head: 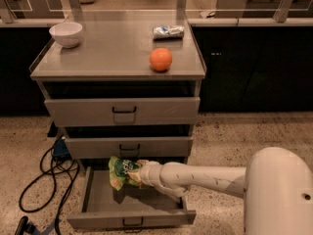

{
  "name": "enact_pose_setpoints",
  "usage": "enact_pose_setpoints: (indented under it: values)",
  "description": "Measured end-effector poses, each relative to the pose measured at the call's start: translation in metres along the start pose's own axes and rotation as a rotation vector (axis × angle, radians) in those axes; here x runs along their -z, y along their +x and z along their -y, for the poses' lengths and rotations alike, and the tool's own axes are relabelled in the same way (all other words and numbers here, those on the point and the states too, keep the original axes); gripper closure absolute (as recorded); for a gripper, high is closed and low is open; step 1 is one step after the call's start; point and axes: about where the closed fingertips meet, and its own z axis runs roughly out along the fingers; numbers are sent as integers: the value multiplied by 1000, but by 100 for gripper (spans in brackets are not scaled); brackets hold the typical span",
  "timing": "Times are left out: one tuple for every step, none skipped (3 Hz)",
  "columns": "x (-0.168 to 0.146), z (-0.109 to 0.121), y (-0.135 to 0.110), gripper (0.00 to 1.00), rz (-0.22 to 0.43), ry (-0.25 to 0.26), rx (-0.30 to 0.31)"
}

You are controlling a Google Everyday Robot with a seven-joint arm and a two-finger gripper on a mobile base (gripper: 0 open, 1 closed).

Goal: Pick green rice chip bag from bottom drawer and place on counter

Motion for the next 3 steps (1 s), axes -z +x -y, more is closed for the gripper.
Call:
enact_pose_setpoints:
  values:
    - [21,-1,-22,100,-1,-12,5]
    - [69,8,-43,100,-21,32,-11]
    - [96,-1,-68,100,-22,37,53]
